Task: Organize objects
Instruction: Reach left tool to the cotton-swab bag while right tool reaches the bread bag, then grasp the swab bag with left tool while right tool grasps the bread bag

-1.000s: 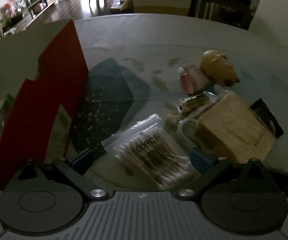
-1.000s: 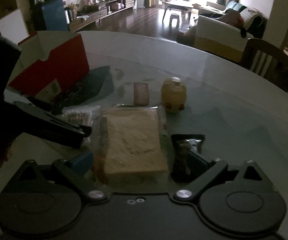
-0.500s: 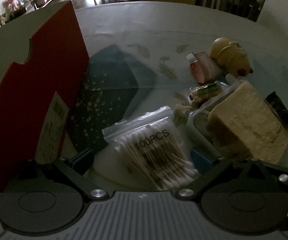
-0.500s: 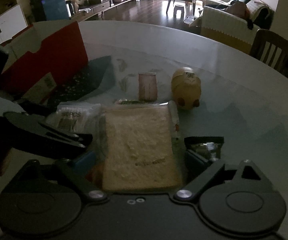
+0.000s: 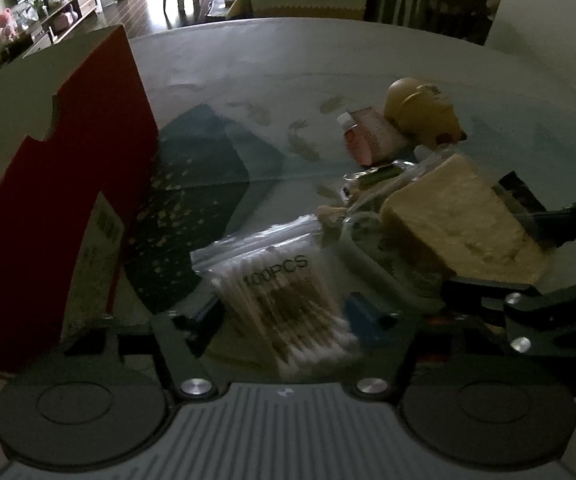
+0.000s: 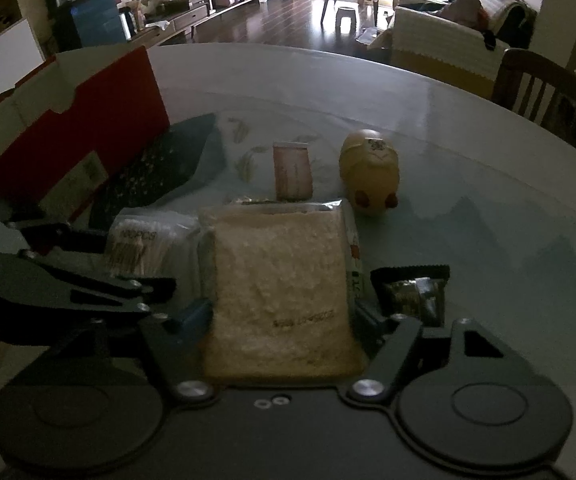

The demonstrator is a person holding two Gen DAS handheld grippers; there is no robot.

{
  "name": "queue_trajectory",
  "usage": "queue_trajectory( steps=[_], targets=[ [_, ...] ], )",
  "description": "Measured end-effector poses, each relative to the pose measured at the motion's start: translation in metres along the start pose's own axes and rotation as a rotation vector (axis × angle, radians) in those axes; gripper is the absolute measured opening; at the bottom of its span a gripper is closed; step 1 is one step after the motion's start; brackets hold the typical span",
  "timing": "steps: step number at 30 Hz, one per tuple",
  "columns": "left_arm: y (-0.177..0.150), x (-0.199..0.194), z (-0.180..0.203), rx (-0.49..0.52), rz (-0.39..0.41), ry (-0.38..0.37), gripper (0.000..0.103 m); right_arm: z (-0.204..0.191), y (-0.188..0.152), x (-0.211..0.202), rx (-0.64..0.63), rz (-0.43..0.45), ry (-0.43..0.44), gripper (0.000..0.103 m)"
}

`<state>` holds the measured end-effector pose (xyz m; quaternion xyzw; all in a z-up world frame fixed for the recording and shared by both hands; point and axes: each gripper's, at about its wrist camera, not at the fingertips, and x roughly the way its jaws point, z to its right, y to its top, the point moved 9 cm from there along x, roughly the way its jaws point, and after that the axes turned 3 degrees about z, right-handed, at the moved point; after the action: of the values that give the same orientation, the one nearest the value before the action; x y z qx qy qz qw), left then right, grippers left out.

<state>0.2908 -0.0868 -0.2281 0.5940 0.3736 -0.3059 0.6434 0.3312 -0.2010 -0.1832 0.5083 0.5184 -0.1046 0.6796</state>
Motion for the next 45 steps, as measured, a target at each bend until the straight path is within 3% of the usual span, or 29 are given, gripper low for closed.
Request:
queue_trajectory(
  steps=[4,12,30,45],
  targets=[
    [-0.001,-0.004,-0.001,-0.018,0.0,-0.026,0.044,0.001,0.002,-0.006,0.009,0.009,-0.019,0.07],
    [-0.004,-0.018,-0.004,-0.043,0.015,-0.059,0.038,0.002,0.005,-0.033,0.042,0.043,-0.019,0.069],
    [-0.013,-0.096,-0.005,-0.05,0.099,-0.166,0.037,-0.022,0.003,-0.095,0.13,0.095,-0.033,0.068],
    [-0.011,-0.152,-0.058,-0.054,0.167,-0.204,0.038,-0.083,0.023,-0.122,0.14,0.152,-0.052,0.068]
  ],
)
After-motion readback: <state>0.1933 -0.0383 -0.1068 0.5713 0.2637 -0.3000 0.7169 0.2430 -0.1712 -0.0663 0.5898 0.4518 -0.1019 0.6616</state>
